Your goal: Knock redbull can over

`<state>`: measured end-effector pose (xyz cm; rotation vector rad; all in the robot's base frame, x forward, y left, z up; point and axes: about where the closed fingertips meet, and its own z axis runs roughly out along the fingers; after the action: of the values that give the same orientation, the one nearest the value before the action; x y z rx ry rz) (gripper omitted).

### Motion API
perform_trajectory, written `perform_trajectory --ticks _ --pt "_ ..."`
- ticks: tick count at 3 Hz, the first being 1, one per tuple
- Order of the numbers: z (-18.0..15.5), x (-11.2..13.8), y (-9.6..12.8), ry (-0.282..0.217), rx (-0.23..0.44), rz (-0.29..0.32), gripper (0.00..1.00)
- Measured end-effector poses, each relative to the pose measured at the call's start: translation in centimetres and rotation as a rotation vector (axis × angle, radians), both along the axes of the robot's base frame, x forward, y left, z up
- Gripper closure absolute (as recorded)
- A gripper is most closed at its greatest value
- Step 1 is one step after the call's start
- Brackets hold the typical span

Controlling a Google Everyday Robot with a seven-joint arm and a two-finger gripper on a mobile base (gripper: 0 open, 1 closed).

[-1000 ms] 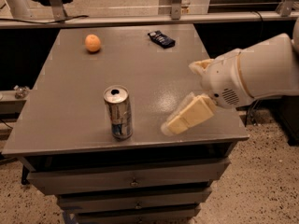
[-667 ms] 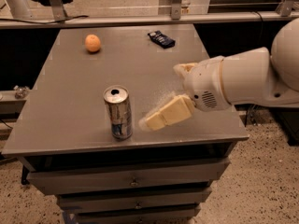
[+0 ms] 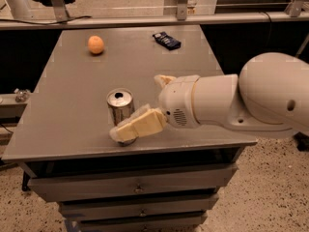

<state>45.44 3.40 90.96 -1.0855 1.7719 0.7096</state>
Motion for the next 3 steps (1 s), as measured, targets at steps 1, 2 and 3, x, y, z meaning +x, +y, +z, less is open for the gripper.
perform_trajectory --ticks 1,2,3 --pt "-0.8 0.7 2.2 -0.017 0.018 0.001 0.0" --pt "-1.2 3.0 3.6 -0.036 0.024 -0.005 0.0" --pt "0.1 7.6 4.5 -0.063 0.025 -0.029 0.0"
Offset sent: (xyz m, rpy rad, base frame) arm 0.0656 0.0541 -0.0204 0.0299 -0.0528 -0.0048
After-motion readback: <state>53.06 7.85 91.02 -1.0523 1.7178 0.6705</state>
